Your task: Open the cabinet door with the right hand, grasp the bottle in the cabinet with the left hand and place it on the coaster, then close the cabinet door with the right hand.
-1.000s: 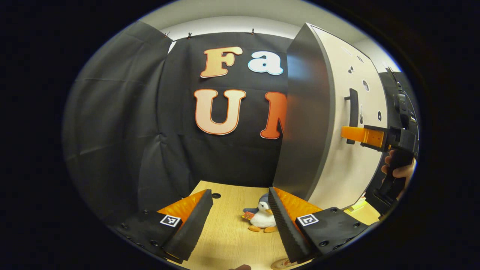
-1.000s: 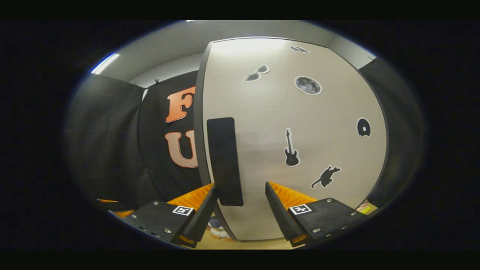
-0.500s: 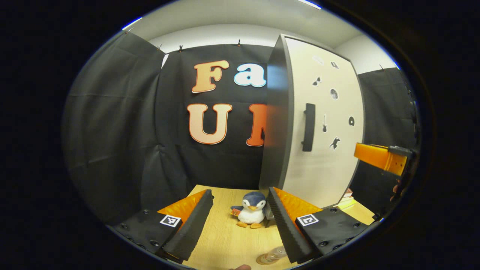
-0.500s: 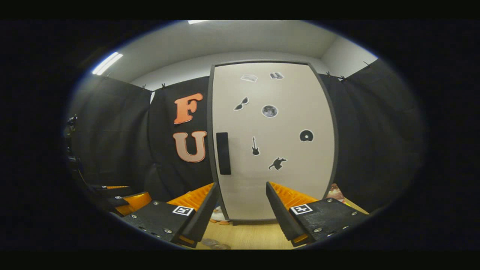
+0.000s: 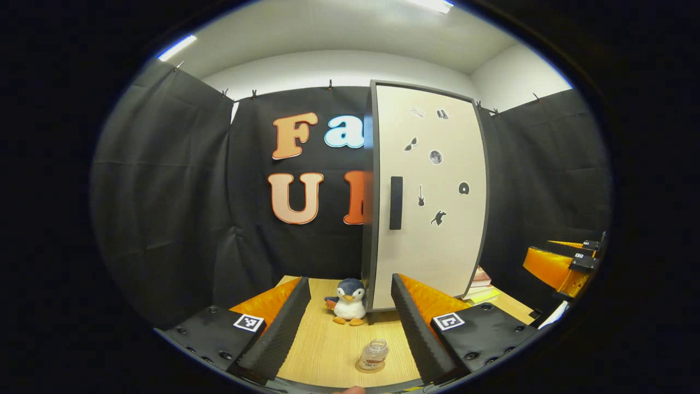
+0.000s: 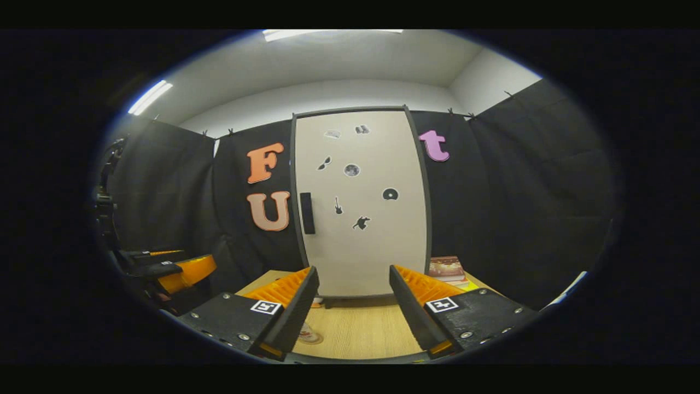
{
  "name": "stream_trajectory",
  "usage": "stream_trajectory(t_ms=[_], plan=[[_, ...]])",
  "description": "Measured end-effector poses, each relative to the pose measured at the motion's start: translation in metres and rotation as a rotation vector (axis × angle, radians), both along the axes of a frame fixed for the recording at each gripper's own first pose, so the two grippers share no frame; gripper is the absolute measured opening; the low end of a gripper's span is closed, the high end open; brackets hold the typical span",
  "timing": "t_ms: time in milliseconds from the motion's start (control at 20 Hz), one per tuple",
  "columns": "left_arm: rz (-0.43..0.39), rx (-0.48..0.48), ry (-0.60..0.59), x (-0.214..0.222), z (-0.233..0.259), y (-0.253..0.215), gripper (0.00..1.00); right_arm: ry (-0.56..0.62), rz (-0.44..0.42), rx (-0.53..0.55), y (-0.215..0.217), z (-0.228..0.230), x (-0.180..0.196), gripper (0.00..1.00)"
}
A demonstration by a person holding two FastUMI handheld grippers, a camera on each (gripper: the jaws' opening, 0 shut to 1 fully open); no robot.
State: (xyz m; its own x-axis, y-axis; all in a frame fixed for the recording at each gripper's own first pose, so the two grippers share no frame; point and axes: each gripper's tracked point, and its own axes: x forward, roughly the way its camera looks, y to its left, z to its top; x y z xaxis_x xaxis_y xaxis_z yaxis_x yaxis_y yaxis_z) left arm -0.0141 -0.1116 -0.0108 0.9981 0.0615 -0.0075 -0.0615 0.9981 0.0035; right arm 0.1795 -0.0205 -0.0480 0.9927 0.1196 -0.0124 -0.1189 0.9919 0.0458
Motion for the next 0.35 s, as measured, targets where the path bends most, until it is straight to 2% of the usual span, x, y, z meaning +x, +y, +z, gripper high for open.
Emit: stream_trajectory(t_ms=[350], plan=[[0.008, 0.001, -0.021, -0.038, 0.008, -0.012, 0.94, -0.005, 0.003, -0.008, -0.004, 0.002, -0.011, 0.82]])
